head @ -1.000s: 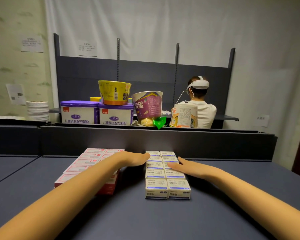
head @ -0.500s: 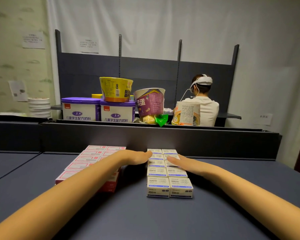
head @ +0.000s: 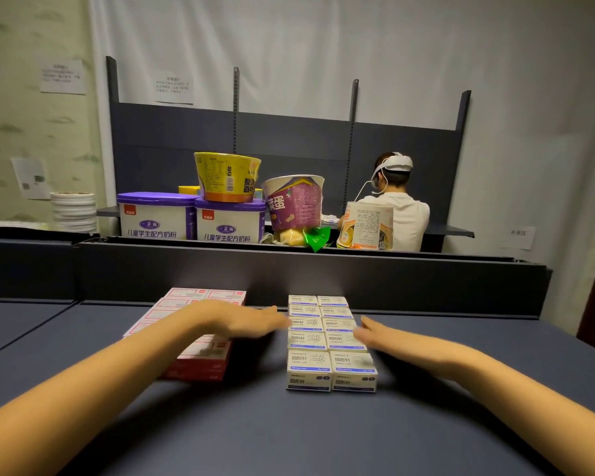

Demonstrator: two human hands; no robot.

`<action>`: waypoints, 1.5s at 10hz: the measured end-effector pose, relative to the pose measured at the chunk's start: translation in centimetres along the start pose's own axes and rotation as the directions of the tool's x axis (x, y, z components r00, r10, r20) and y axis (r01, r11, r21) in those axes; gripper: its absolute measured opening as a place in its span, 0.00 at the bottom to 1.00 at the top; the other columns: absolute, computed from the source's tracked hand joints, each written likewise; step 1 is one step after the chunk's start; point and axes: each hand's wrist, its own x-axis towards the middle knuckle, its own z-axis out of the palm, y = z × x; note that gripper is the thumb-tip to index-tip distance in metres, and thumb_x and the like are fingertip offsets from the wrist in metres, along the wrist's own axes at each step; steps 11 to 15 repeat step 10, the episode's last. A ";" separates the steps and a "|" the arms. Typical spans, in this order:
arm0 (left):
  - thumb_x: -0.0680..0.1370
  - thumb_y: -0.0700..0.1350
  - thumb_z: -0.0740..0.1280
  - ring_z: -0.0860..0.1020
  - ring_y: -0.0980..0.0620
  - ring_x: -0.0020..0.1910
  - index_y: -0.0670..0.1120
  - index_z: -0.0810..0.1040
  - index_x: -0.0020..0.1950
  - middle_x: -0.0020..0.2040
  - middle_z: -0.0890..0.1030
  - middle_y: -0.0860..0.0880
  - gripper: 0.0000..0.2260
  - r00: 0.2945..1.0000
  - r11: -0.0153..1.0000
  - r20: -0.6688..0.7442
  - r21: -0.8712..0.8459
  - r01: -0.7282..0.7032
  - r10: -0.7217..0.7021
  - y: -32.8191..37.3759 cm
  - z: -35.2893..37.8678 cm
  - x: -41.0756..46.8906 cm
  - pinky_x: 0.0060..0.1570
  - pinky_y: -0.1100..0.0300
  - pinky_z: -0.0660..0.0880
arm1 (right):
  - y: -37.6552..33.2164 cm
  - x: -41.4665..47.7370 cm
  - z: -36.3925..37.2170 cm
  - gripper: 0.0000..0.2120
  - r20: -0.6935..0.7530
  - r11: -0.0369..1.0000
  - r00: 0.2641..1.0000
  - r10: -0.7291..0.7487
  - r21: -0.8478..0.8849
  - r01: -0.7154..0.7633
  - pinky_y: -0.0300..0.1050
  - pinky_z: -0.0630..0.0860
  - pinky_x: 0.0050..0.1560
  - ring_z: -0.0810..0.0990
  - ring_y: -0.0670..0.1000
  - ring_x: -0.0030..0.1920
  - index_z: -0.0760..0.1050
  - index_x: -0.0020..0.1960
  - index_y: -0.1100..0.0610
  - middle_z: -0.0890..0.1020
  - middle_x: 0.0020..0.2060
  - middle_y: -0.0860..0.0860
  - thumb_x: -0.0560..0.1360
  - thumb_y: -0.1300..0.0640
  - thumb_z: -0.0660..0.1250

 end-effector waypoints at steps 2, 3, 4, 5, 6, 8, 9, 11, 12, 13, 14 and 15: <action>0.64 0.77 0.56 0.71 0.50 0.61 0.48 0.65 0.66 0.65 0.72 0.51 0.42 0.983 0.888 -0.146 0.459 -0.033 0.112 -0.1 3.5 -3.2 0.67 0.50 0.66 | 1.5 -2.8 1.7 0.38 0.000 0.942 0.983 -0.183 -0.286 0.175 0.45 0.59 0.73 0.60 0.42 0.72 0.50 0.67 0.30 0.60 0.71 0.36 0.64 0.31 0.66; 0.62 0.79 0.53 0.73 0.53 0.57 0.54 0.66 0.65 0.61 0.75 0.55 0.41 0.958 0.905 -0.239 0.423 -0.042 0.156 -0.5 4.3 -2.3 0.64 0.52 0.68 | 1.2 -2.8 2.3 0.26 -0.038 0.934 0.967 -0.252 -0.271 0.233 0.33 0.63 0.63 0.67 0.31 0.59 0.54 0.58 0.26 0.66 0.63 0.31 0.67 0.34 0.66; 0.68 0.74 0.56 0.72 0.54 0.62 0.58 0.61 0.70 0.67 0.72 0.59 0.36 0.937 0.914 -0.276 0.395 -0.093 0.215 -0.1 4.8 -2.2 0.66 0.55 0.65 | 1.4 -2.6 2.5 0.26 -0.089 0.930 0.961 -0.263 -0.287 0.229 0.34 0.64 0.62 0.68 0.34 0.60 0.54 0.58 0.26 0.67 0.58 0.28 0.66 0.33 0.65; 0.70 0.71 0.58 0.70 0.55 0.66 0.59 0.59 0.72 0.69 0.70 0.59 0.33 0.918 0.910 -0.311 0.400 -0.109 0.247 0.4 5.2 -2.3 0.71 0.55 0.57 | 1.2 -2.6 2.6 0.26 -0.104 0.928 0.957 -0.270 -0.292 0.230 0.34 0.65 0.62 0.69 0.34 0.58 0.55 0.57 0.26 0.66 0.54 0.24 0.65 0.33 0.66; 0.70 0.71 0.58 0.72 0.54 0.64 0.59 0.60 0.71 0.67 0.73 0.58 0.32 0.909 0.907 -0.336 0.411 -0.096 0.248 0.6 5.2 -2.4 0.69 0.55 0.62 | 0.9 -2.7 2.7 0.22 -0.113 0.931 0.959 -0.258 -0.294 0.216 0.30 0.65 0.57 0.69 0.29 0.53 0.57 0.53 0.25 0.65 0.49 0.21 0.67 0.35 0.66; 0.70 0.72 0.57 0.73 0.54 0.56 0.59 0.61 0.71 0.63 0.75 0.58 0.33 0.886 0.892 -0.380 0.445 -0.076 0.265 0.6 5.4 -2.0 0.51 0.62 0.68 | 0.6 -2.8 2.9 0.21 -0.115 0.935 0.959 -0.261 -0.276 0.221 0.24 0.65 0.52 0.70 0.26 0.51 0.56 0.53 0.25 0.66 0.51 0.22 0.68 0.36 0.66; 0.68 0.74 0.57 0.73 0.54 0.56 0.59 0.63 0.69 0.63 0.75 0.58 0.34 0.894 0.902 -0.380 0.428 -0.059 0.238 0.4 5.3 -2.2 0.55 0.59 0.70 | 0.2 -3.0 2.7 0.24 -0.086 0.944 0.968 -0.237 -0.256 0.208 0.23 0.66 0.52 0.71 0.27 0.52 0.56 0.57 0.28 0.69 0.60 0.30 0.68 0.37 0.66; 0.69 0.73 0.58 0.73 0.53 0.60 0.59 0.64 0.68 0.67 0.73 0.57 0.32 0.883 0.941 -0.413 0.329 -0.081 0.221 1.1 4.5 -3.5 0.58 0.56 0.69 | 0.3 -3.3 1.8 0.42 -0.170 0.967 0.974 -0.148 -0.230 0.107 0.38 0.61 0.68 0.66 0.41 0.68 0.54 0.72 0.42 0.62 0.73 0.42 0.64 0.34 0.67; 0.69 0.73 0.58 0.73 0.53 0.60 0.59 0.64 0.68 0.67 0.73 0.57 0.32 0.883 0.941 -0.413 0.329 -0.081 0.221 1.1 4.5 -3.5 0.58 0.56 0.69 | 0.3 -3.3 1.8 0.42 -0.170 0.967 0.974 -0.148 -0.230 0.107 0.38 0.61 0.68 0.66 0.41 0.68 0.54 0.72 0.42 0.62 0.73 0.42 0.64 0.34 0.67; 0.69 0.73 0.58 0.73 0.53 0.60 0.59 0.64 0.68 0.67 0.73 0.57 0.32 0.883 0.941 -0.413 0.329 -0.081 0.221 1.1 4.5 -3.5 0.58 0.56 0.69 | 0.3 -3.3 1.8 0.42 -0.170 0.967 0.974 -0.148 -0.230 0.107 0.38 0.61 0.68 0.66 0.41 0.68 0.54 0.72 0.42 0.62 0.73 0.42 0.64 0.34 0.67; 0.69 0.73 0.58 0.73 0.53 0.60 0.59 0.64 0.68 0.67 0.73 0.57 0.32 0.883 0.941 -0.413 0.329 -0.081 0.221 1.1 4.5 -3.5 0.58 0.56 0.69 | 0.3 -3.3 1.8 0.42 -0.170 0.967 0.974 -0.148 -0.230 0.107 0.38 0.61 0.68 0.66 0.41 0.68 0.54 0.72 0.42 0.62 0.73 0.42 0.64 0.34 0.67; 0.69 0.73 0.58 0.73 0.53 0.60 0.59 0.64 0.68 0.67 0.73 0.57 0.32 0.883 0.941 -0.413 0.329 -0.081 0.221 1.1 4.5 -3.5 0.58 0.56 0.69 | 0.3 -3.3 1.8 0.42 -0.170 0.967 0.974 -0.148 -0.230 0.107 0.38 0.61 0.68 0.66 0.41 0.68 0.54 0.72 0.42 0.62 0.73 0.42 0.64 0.34 0.67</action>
